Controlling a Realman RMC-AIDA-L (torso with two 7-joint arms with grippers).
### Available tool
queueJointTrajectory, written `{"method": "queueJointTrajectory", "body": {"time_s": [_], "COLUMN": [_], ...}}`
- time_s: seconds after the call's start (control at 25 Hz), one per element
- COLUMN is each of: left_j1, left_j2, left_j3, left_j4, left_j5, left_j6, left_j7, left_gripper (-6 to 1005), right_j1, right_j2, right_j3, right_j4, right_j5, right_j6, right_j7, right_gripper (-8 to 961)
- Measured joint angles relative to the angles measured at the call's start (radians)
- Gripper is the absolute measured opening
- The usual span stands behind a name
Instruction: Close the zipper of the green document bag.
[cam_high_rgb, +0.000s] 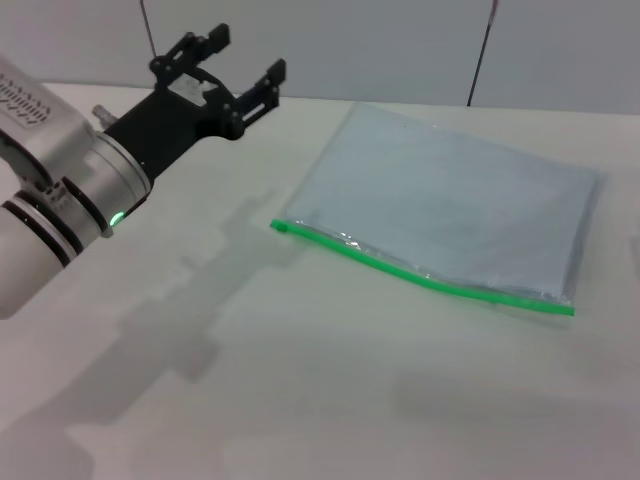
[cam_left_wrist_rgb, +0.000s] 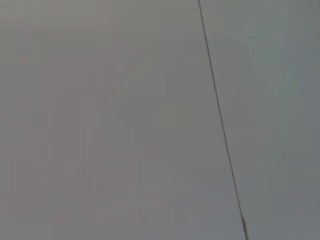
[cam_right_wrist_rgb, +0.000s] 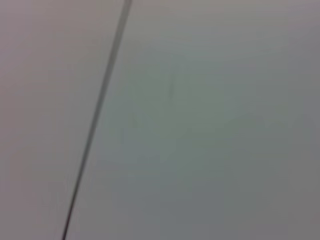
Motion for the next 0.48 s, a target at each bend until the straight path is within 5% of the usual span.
{"method": "queueJointTrajectory", "body": {"time_s": [0.2, 0.48], "left_j1": [-0.033, -0.060], "left_j2": [0.002, -0.001], "left_j3": [0.082, 0.087], "left_j4": [0.128, 0.238], "left_j5": [-0.299, -0.534], "left_j6": [0.013, 0.010], "left_j7": [0.132, 0.185], "left_gripper": [787, 787], "right_j1": [0.100, 0.148], "right_j2": [0.006, 0.007], "right_j3": [-0.071, -0.099], "right_j4": [0.236, 0.310], "right_j5": [0.089, 0.166], "right_j6": [0.087, 0.089], "right_j7": [0.214, 0.201], "right_gripper": [703, 696]}}
